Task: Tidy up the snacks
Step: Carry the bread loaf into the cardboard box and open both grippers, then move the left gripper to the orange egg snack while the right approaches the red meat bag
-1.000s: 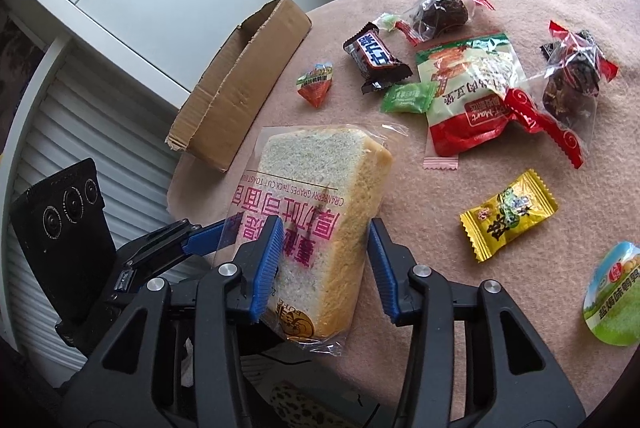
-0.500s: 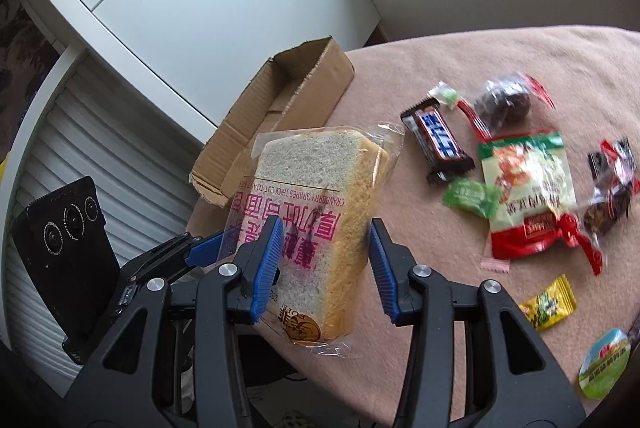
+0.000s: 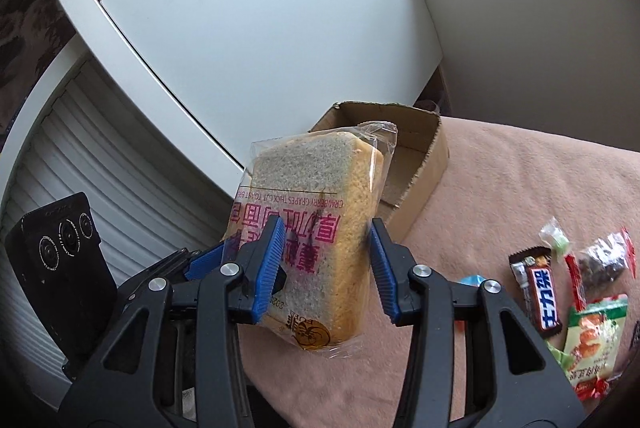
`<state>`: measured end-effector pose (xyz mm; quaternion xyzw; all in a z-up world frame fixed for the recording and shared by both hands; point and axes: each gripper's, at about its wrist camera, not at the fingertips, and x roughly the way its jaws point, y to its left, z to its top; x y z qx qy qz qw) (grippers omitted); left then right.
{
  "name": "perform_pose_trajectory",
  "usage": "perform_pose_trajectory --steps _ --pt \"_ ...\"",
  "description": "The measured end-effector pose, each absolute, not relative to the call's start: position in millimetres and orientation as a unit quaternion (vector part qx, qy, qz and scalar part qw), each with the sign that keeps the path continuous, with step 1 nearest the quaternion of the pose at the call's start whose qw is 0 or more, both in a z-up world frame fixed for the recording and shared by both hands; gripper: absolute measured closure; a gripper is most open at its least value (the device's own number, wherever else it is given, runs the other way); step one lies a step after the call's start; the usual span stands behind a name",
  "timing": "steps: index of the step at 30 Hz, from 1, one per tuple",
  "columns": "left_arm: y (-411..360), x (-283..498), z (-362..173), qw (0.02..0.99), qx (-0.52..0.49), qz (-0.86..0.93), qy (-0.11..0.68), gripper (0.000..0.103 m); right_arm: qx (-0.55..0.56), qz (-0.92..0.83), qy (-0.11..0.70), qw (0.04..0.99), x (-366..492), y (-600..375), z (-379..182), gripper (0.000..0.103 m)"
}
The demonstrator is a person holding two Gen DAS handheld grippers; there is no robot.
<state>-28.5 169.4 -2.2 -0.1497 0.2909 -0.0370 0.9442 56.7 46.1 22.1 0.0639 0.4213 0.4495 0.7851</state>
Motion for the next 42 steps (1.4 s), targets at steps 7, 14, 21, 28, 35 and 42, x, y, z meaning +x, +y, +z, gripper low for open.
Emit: perform_pose_trajectory --steps 7,14,21,28,35,42 --pt "199.2 -8.0 -16.2 0.937 -0.158 -0.005 0.312 0.059 0.058 0.457 0.436 0.773 84.3 85.6 -1.8 0.058" --pt "202.2 -6.8 -23.2 0.937 -0.115 0.072 0.323 0.059 0.008 0.426 0.42 0.801 83.5 95.5 -13.2 0.045" --pt "190.4 -10.3 -11.9 0.943 -0.12 0.057 0.307 0.059 0.001 0.404 0.394 0.826 70.8 64.1 4.6 0.036" --pt "148.5 -11.0 4.6 0.949 -0.125 0.002 0.289 0.058 0.002 0.348 0.358 0.867 56.1 -1.2 20.6 0.017" --pt "92.1 8.0 -6.2 0.941 -0.111 -0.05 0.314 0.057 -0.017 0.281 0.349 0.894 48.9 -86.2 18.2 0.016" --pt "63.9 25.8 -40.1 0.925 -0.085 -0.049 0.366 0.057 0.023 0.199 0.392 0.898 73.1 -175.4 -13.6 0.016"
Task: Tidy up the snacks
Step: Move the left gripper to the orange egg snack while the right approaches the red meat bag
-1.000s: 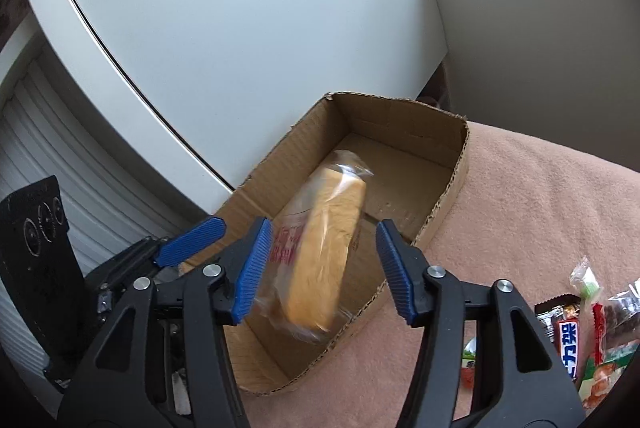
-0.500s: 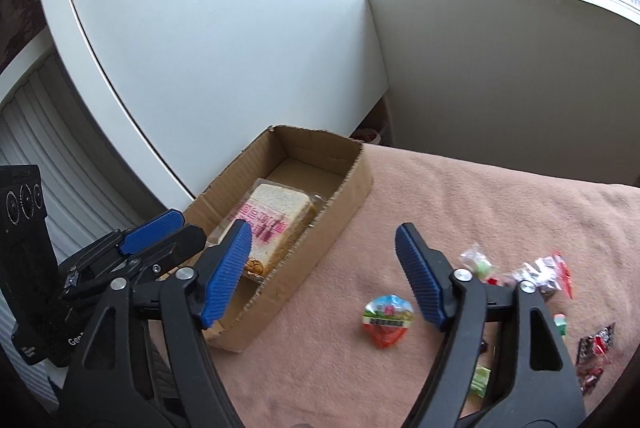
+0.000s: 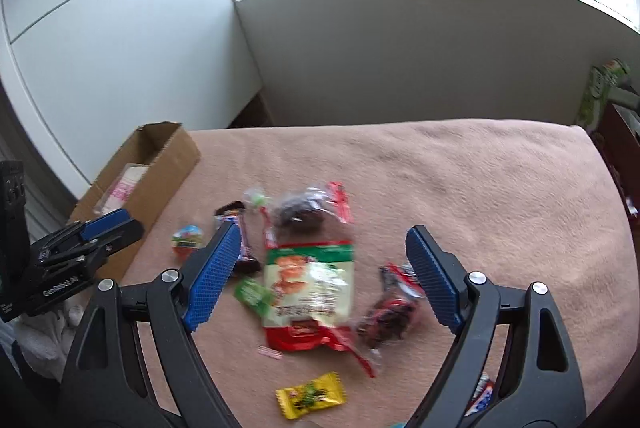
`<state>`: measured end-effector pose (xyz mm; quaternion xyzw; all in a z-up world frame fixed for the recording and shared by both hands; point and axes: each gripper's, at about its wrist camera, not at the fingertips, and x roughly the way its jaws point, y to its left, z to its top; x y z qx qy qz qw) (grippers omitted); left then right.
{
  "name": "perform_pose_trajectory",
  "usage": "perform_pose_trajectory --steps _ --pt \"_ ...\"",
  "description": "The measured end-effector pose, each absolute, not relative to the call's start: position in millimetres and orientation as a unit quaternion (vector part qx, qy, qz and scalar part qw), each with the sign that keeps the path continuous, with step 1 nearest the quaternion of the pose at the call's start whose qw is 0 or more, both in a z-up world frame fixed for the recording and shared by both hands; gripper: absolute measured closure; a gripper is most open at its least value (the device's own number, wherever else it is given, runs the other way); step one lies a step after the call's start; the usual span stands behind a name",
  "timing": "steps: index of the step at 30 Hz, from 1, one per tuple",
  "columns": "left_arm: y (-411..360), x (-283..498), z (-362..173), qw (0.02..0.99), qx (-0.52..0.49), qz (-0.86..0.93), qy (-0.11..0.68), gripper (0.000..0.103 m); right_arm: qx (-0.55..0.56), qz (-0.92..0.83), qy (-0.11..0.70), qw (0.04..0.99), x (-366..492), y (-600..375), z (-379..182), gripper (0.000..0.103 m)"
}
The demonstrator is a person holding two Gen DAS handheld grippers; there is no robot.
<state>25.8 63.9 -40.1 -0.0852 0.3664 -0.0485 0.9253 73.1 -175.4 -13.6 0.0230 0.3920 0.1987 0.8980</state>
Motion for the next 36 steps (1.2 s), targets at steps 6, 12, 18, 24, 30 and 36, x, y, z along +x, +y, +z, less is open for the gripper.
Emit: perform_pose_trajectory --steps 6,12,18,24,30,36 --pt "71.6 31.3 -66.4 0.912 -0.092 -0.03 0.399 0.057 0.09 0.175 0.449 0.872 96.1 -223.1 -47.9 0.016" --pt "66.6 31.3 -75.6 0.908 -0.087 -0.03 0.408 0.057 0.081 0.18 0.468 0.861 79.5 -215.4 -65.2 0.016" --pt "61.0 39.2 -83.4 0.902 -0.089 -0.021 0.421 0.057 0.066 0.191 0.47 0.859 57.7 -216.8 -71.5 0.024" --pt "46.0 54.4 -90.0 0.897 -0.083 -0.016 0.434 0.057 0.067 0.202 0.482 0.85 57.9 -212.7 -79.2 0.043" --pt "49.1 64.1 -97.4 0.892 -0.096 -0.012 0.442 0.057 0.056 0.203 0.483 0.85 59.0 -206.2 -80.1 0.047" --pt "54.2 62.8 -98.1 0.892 -0.097 -0.012 0.441 0.057 0.097 0.215 0.496 0.836 72.7 -210.7 -81.0 0.046"
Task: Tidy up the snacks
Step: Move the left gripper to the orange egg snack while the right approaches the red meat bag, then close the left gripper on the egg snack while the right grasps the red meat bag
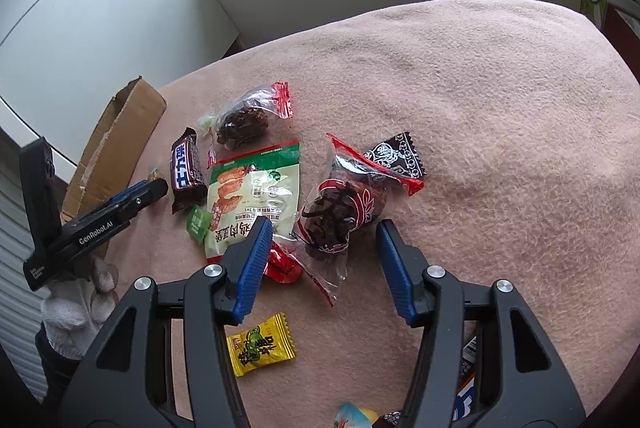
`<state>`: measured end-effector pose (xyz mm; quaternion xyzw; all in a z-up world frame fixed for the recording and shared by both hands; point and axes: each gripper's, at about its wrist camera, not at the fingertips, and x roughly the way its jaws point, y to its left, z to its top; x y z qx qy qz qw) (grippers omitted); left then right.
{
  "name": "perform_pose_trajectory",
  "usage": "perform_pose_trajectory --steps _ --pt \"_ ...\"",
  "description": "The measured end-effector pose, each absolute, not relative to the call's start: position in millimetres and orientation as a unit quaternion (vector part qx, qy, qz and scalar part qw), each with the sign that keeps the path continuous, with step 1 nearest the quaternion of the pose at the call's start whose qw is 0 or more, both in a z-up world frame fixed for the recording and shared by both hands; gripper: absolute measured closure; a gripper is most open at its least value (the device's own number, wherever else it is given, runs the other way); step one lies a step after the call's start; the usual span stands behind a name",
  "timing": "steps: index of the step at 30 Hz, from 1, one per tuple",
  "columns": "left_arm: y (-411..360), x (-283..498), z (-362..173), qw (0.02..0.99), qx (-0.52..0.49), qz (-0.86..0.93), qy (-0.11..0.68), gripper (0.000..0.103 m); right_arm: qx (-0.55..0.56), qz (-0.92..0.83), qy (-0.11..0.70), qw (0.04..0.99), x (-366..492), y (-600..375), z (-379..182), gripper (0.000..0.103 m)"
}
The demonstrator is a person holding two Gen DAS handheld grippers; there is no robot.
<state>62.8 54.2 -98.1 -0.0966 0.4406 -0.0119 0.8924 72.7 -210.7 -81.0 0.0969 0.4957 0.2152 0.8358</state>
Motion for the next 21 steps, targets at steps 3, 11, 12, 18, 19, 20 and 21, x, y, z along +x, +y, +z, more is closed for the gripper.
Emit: perform_pose_trajectory --steps 3,11,12,18,19,20,21 --pt "53.6 60.5 -97.7 0.893 -0.095 -0.014 0.44 0.057 0.108 0.219 0.5 0.831 77.0 -211.4 -83.0 0.046" --pt "58.2 58.2 -97.5 0.893 -0.1 -0.02 0.438 0.064 0.086 0.219 0.488 0.841 68.8 -201.7 -80.8 0.069" --pt "58.6 57.8 -97.2 0.893 -0.1 -0.022 0.439 0.064 0.087 0.219 0.487 0.841 68.2 -202.3 -80.6 0.07" --pt "60.2 56.5 -96.1 0.89 -0.11 -0.032 0.441 0.064 0.106 0.226 0.48 0.841 66.0 -212.2 -76.0 0.076" --pt "60.9 56.4 -96.5 0.89 -0.112 -0.033 0.441 0.064 0.106 0.227 0.476 0.843 65.5 -213.0 -73.8 0.078" --pt "61.2 56.3 -96.6 0.89 -0.113 -0.033 0.441 0.064 0.1 0.222 0.472 0.847 65.9 -212.9 -72.6 0.079" --pt "60.8 55.7 -96.7 0.89 -0.111 -0.033 0.441 0.064 0.094 0.215 0.471 0.85 66.9 -212.7 -73.1 0.079"
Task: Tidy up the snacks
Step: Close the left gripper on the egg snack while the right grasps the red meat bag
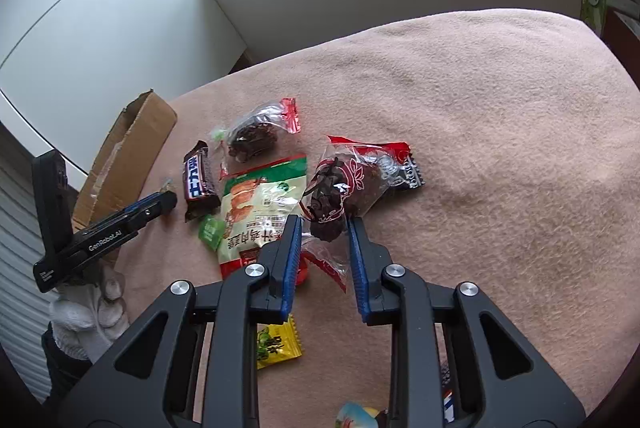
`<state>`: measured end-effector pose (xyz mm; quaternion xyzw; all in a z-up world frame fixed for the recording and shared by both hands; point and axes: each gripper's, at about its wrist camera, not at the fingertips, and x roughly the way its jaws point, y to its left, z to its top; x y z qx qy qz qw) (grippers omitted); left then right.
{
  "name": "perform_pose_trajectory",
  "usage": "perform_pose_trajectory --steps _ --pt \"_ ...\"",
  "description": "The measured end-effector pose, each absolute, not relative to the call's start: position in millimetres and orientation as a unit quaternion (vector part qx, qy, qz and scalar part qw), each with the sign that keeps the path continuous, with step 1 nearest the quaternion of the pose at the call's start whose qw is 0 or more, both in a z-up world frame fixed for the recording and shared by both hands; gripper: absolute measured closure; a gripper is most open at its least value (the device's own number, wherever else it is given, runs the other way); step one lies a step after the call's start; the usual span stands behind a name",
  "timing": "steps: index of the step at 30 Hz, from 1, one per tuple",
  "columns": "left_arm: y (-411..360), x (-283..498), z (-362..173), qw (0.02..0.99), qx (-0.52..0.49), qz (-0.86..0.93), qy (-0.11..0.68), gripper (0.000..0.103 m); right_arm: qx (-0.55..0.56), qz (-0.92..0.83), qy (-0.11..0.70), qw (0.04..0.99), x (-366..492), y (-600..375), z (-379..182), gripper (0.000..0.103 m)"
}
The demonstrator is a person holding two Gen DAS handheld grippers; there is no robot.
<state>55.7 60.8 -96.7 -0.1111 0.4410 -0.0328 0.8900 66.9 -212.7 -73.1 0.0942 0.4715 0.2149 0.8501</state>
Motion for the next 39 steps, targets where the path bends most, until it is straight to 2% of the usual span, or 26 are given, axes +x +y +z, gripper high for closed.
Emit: perform_pose_trajectory --steps 5,9,11,13,15,16,21,24,27,39 --pt "54.7 54.5 -97.4 0.892 -0.095 -0.034 0.441 0.065 0.094 0.219 0.476 0.847 69.4 -212.4 -79.0 0.08" --pt "54.7 55.0 -97.3 0.891 -0.098 -0.034 0.442 0.065 0.117 0.219 0.492 0.835 76.9 -212.9 -82.8 0.076" --pt "51.5 56.8 -97.8 0.891 -0.098 -0.034 0.442 0.065 0.107 0.215 0.485 0.841 78.4 -208.7 -76.8 0.069" --pt "50.4 58.2 -98.1 0.891 -0.098 -0.034 0.442 0.065 0.096 0.206 0.481 0.847 80.3 -203.4 -72.4 0.054" --pt "49.6 58.5 -98.2 0.891 -0.098 -0.034 0.443 0.065 0.105 0.212 0.486 0.841 83.9 -200.6 -71.7 0.043" --pt "51.6 57.9 -97.7 0.891 -0.099 -0.034 0.443 0.065 0.11 0.213 0.49 0.838 86.1 -199.5 -72.3 0.042" --pt "49.2 58.7 -97.3 0.891 -0.098 -0.035 0.442 0.065 0.109 0.177 0.492 0.846 99.5 -198.1 -77.4 0.042" --pt "51.4 57.3 -96.5 0.891 -0.1 -0.036 0.441 0.065 0.078 0.161 0.479 0.859 99.3 -193.0 -76.9 0.062" --pt "52.2 54.1 -95.2 0.893 -0.099 -0.036 0.438 0.067 0.079 0.172 0.477 0.859 95.6 -192.0 -76.4 0.071" --pt "52.4 35.5 -71.2 0.907 -0.111 -0.05 0.404 0.068 0.103 0.188 0.425 0.879 73.6 -201.2 -40.0 0.072"
